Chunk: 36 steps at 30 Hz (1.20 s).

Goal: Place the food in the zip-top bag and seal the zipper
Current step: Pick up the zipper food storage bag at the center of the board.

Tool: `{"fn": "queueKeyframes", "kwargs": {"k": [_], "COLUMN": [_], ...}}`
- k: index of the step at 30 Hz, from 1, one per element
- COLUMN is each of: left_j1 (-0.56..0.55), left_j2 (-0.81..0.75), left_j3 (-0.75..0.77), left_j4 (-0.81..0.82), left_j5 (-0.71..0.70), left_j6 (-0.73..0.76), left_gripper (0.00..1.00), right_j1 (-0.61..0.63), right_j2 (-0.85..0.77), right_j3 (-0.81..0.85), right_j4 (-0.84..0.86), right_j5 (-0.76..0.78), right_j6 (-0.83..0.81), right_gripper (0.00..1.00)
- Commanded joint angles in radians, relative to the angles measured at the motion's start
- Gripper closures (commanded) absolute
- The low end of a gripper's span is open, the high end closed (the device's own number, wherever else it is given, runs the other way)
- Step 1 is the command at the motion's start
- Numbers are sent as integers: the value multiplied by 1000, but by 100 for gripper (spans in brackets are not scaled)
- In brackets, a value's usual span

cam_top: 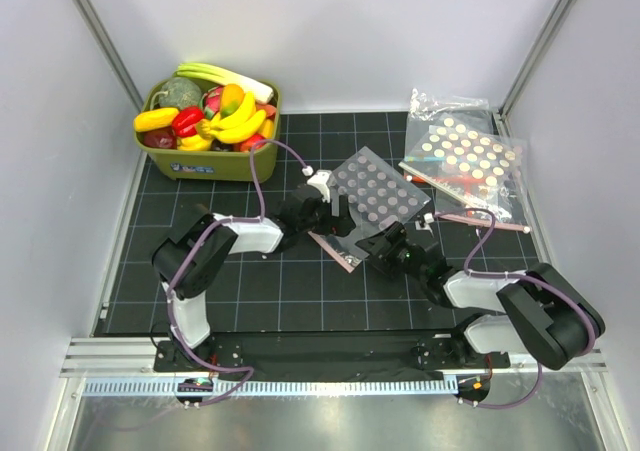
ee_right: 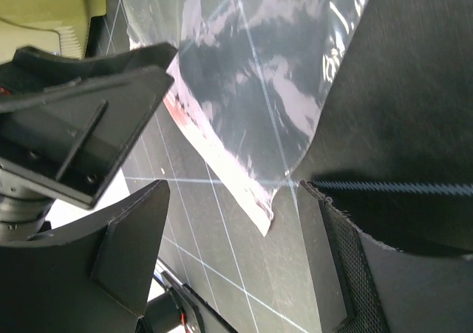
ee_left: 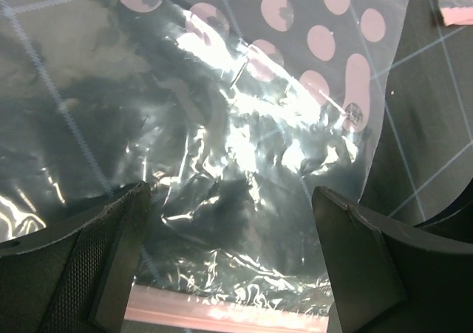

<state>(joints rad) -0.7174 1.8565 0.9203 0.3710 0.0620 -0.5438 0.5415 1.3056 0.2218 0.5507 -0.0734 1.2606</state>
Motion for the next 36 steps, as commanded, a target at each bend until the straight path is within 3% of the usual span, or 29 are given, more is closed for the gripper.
{"fn": "queueKeyframes", "kwargs": {"k": [1,11,13,15,18,19,23,30,36], "left_j1": [6,4,4,4,4,4,3,-39,-51], "left_j2": [43,47,49,52,58,58,-12,-282,-414], "left_j3": [17,15,17,17,20,20,12,-70,-141], "left_j4": [2,16,16,17,19,19,2,-40,5], "left_j5": [50,65,65,65,71,73,39,-152,-266], "left_j6": [-39,-47,-44,-41,-42,-42,-10,149,162], "left_gripper": [6,7,7,7,7,7,9,4,0], "right_j1": [15,40,44,44,44,44,40,38,37], "right_j2": [-17,125,162,213,256,270,247,-52,-298], "right_j3": [-16,24,31,33,65,85,111,204,274], "right_j4": [86,161,221,321,344,353,351,-111,-428], "right_j5": [35,49,37,23,-5,-14,-52,114,326], "right_j6": [22,25,31,28,-4,-15,-64,-271,-411], "right_gripper": [23,27,32,44,63,76,97,99,99]}}
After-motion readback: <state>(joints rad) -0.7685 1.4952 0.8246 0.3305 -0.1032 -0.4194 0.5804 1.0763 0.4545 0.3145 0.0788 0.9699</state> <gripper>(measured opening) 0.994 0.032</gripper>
